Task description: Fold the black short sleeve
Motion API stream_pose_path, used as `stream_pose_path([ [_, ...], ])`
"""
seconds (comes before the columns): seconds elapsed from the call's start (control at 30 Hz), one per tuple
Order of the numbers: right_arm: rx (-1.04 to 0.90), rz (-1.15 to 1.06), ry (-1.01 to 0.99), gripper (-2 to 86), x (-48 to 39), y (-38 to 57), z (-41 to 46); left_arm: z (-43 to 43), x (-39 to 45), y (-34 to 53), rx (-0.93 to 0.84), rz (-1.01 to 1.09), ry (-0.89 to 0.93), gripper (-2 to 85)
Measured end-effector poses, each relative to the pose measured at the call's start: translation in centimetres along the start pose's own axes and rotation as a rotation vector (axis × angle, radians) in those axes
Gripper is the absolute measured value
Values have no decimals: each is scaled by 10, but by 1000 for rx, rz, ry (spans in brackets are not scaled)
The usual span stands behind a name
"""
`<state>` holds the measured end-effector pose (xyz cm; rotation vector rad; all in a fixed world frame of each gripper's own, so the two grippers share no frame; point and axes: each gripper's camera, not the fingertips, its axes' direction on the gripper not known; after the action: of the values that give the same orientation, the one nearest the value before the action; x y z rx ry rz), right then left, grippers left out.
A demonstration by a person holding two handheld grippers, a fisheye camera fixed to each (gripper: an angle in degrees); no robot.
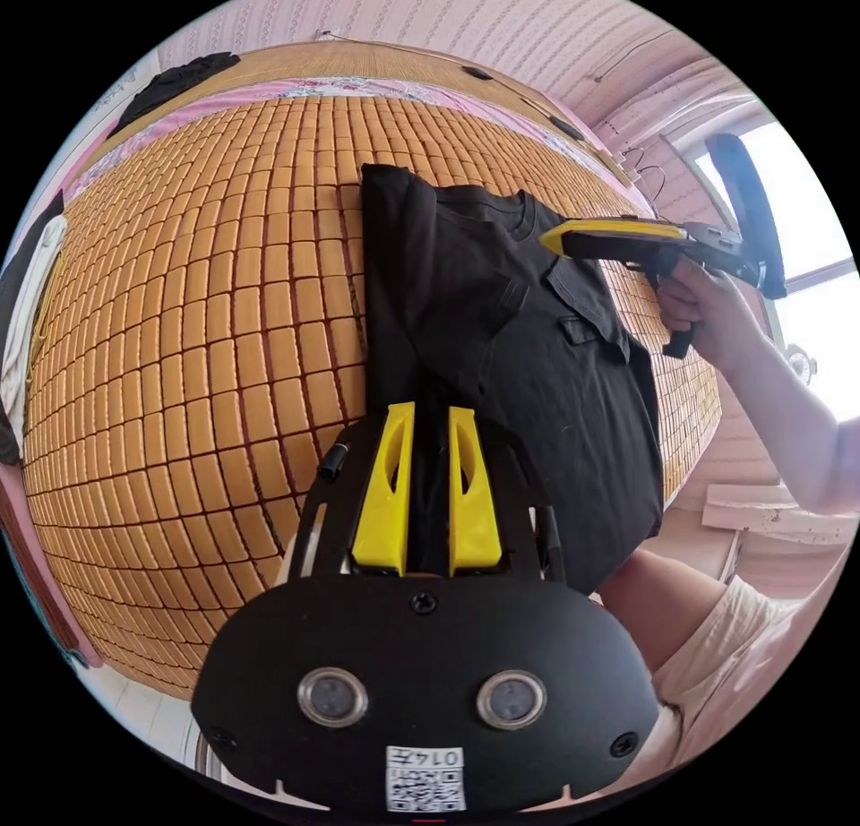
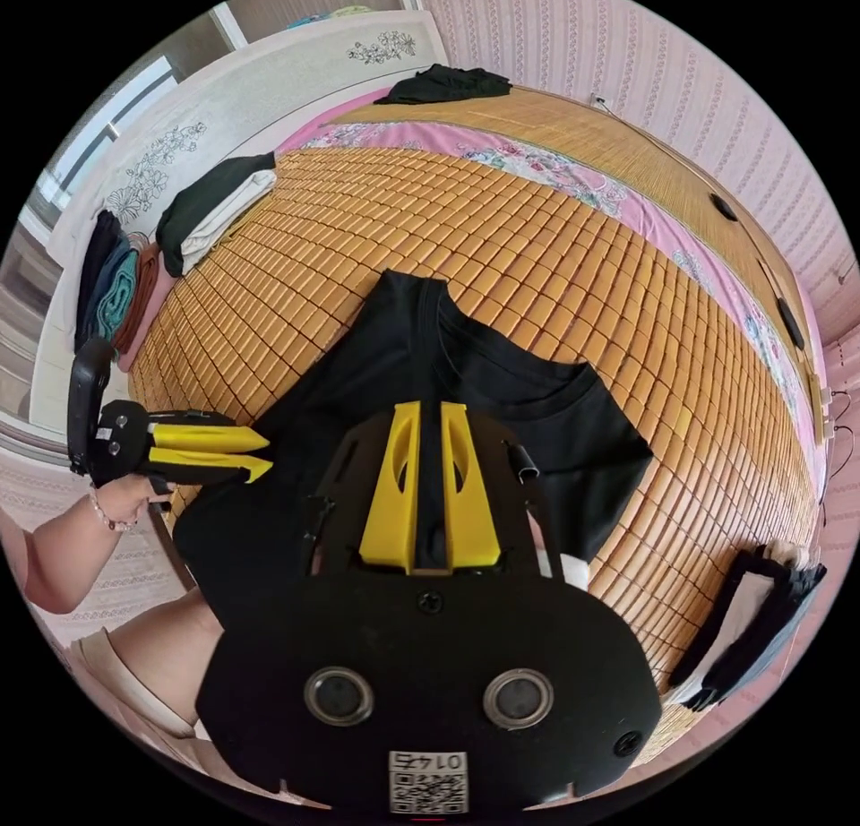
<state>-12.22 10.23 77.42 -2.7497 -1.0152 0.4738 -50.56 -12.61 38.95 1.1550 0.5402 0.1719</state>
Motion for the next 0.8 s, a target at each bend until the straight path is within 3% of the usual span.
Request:
stream_pose_path([
  [0.13, 77, -32, -82, 74, 5, -47, 14, -3, 10, -6, 14, 59, -43, 64],
  [0.23, -10, -71, -143, 24, 6, -77, 46, 4, 8, -10, 13, 54, -69, 29],
  [0.43, 58, -206, -188, -7, -5, -105, 40, -22, -7, -3, 132, -3, -22, -7],
  [0.53, 39, -240, -206, -5, -14, -118, 52, -35, -18, 0, 180, -47, -25, -4],
  [0.67, 15, -225, -135, 37, -22, -120, 65, -18, -41, -5, 59, -124, -30, 37],
  [0.8, 158, -123, -182, 67, 13, -93, 17, -43, -59, -5, 120, -123, 18, 58],
])
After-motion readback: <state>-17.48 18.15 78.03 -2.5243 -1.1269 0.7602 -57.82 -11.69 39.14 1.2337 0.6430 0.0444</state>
